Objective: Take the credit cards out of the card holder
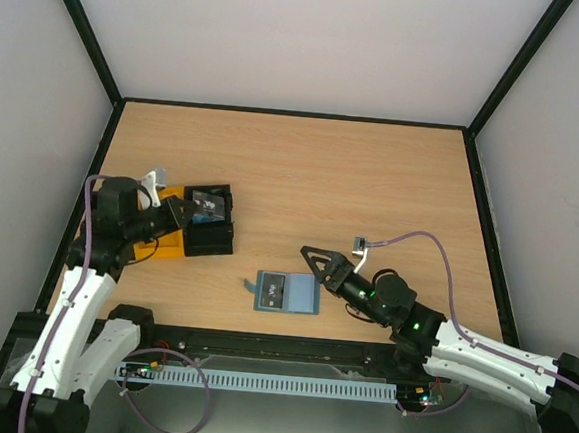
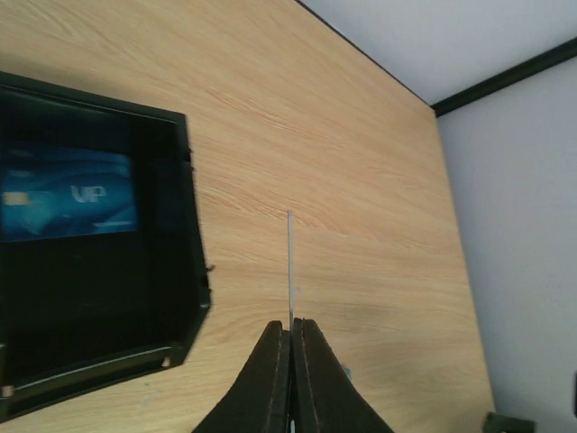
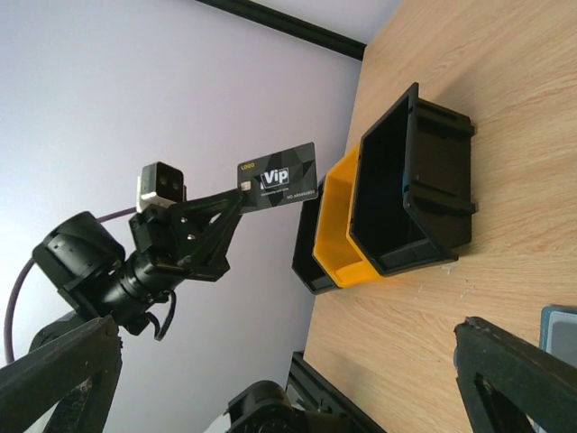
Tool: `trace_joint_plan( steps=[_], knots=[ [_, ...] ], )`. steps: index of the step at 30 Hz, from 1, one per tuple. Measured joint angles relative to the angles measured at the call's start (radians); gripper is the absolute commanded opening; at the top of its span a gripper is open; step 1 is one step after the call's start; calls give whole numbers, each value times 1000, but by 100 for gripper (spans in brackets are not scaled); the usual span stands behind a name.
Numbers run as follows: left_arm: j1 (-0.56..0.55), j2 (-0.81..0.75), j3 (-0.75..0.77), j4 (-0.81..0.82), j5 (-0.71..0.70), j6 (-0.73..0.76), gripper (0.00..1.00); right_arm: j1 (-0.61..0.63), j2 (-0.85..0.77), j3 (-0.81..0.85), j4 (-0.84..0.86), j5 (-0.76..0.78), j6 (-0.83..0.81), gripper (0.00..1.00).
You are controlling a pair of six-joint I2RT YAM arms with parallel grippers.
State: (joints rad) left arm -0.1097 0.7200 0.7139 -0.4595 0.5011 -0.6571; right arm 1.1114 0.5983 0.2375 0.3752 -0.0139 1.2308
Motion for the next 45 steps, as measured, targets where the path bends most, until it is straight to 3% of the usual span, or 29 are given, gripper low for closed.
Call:
trace_joint_plan(
  steps=[13, 28, 45],
  knots=[
    [346, 161, 75, -175, -6, 282, 3, 0, -125, -19, -127, 40, 7, 98],
    [392, 275, 115, -194, -136, 340, 3, 0, -186, -32, -196, 77, 11, 98],
    [393, 515, 134, -82, -91, 358, 3, 0, -179, -3, -234, 114, -47, 98]
  ],
)
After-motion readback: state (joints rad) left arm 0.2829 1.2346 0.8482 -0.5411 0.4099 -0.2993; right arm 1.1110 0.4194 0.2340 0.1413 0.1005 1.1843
